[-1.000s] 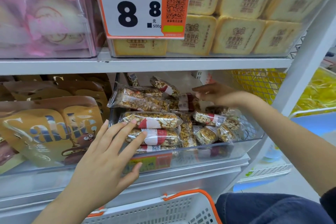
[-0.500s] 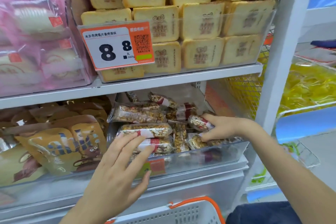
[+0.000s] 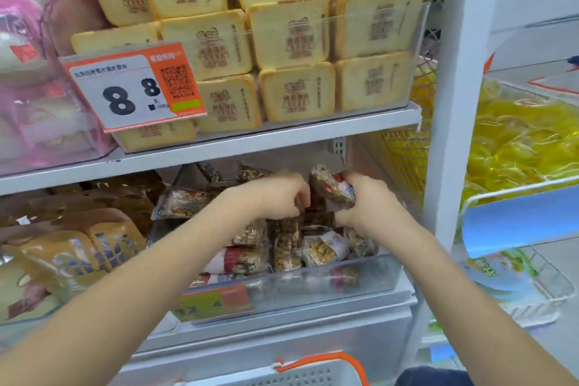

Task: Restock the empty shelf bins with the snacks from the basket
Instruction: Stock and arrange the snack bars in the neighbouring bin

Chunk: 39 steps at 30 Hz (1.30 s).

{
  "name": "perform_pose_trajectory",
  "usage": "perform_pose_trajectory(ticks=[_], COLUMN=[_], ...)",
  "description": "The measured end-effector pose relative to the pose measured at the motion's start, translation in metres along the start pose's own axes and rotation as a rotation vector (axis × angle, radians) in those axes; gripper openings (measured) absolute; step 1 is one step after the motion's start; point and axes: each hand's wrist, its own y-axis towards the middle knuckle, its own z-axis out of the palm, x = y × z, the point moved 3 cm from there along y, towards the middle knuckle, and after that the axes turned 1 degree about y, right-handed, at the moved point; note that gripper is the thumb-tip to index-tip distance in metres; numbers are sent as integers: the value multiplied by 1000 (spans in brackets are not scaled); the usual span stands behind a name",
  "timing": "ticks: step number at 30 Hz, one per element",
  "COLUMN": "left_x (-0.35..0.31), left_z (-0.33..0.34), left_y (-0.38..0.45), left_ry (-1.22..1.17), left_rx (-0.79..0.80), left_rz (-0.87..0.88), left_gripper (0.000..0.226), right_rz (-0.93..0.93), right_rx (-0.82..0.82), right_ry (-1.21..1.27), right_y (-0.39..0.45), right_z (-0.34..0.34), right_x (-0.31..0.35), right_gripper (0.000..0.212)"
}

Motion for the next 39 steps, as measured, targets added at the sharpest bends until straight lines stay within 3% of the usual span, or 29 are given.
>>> perform_pose_trajectory(ticks=[5,10,13,17,20,23,25,29,35,39], left_x=[16,20,17,14,19,2,-16,-43,-48,-50], left_z=[25,12,10,-1,-17,-19,-11,-5,-12,-17], left_y=[38,34,36,29,9,-10,-14,-10,-7,-9], left_ry=[26,61,122,17,-360,-887,-1092,-1545,-1869,-1764], left_rx=[307,603,540,442,302,69,-53,74,149,202], left_rz=[-22,13,44,88,43,-50,-96,-64,21,28], left_gripper=[49,68,57,45,56,37,29,24,22,19], right_rz=[12,-33,-96,-152,-159,-117,-54,12,214,202], right_rx=[102,73,1,-64,-58,-39,19,-13,-313,-360], right_ry=[-34,26,70,-8,-7,22,38,-46,205,349], right_y=[-11,-19,-25,-31,-33,-35,-38,-45,-46,-44], right_z=[-5,-5,-5,0,1,-1,-3,-2,2,6], right_x=[-1,-9,-10,-10,-10,-8,-7,-3,3,-2], right_gripper=[43,65,81,72,64,46,55,87,71,52])
